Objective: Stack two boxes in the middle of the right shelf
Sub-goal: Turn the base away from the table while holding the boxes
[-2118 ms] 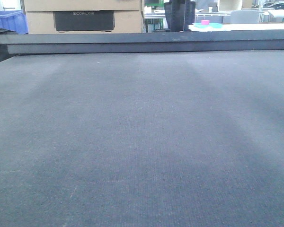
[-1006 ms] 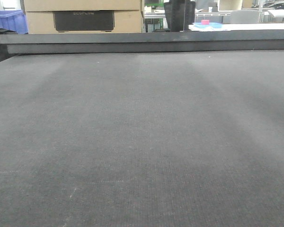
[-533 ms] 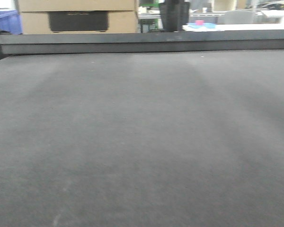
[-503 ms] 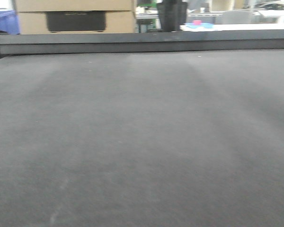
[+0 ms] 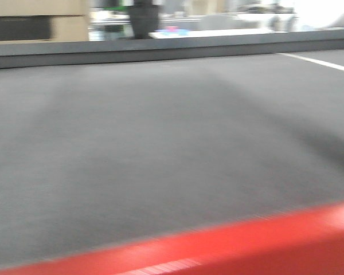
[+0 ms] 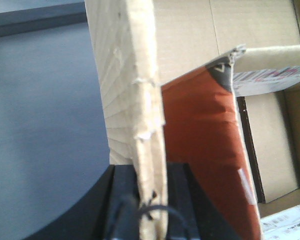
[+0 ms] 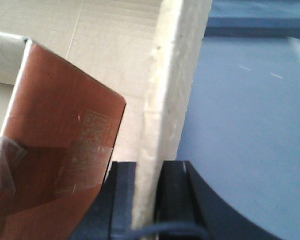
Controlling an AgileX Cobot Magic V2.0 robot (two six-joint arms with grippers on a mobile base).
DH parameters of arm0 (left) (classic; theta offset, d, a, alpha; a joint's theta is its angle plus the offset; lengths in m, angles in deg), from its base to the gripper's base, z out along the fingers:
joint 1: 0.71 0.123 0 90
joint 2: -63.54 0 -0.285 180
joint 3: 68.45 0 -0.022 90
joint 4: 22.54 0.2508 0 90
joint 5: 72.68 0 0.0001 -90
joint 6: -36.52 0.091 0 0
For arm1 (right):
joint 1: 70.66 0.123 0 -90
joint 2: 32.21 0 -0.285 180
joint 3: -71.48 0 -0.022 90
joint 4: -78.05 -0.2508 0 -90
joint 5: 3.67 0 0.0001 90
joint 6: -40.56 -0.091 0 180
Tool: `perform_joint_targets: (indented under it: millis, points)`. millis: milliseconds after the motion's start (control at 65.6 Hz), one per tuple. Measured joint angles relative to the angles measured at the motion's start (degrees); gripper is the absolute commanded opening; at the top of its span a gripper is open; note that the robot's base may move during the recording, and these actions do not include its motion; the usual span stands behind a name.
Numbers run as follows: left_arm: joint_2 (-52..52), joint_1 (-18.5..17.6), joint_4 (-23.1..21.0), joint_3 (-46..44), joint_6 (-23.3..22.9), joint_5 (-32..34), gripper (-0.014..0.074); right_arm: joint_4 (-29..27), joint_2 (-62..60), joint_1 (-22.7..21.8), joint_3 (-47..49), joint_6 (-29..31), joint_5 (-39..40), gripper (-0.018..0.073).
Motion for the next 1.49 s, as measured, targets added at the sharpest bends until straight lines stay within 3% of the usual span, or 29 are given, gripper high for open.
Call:
perform_joint_targets:
  millis: [1493]
  points:
    - [-0.1,0.0,0.0,0.0,0.0,0.1,-0.0111,0.0,0.0,0.0,0.0,0.0,0.0,-0.0151]
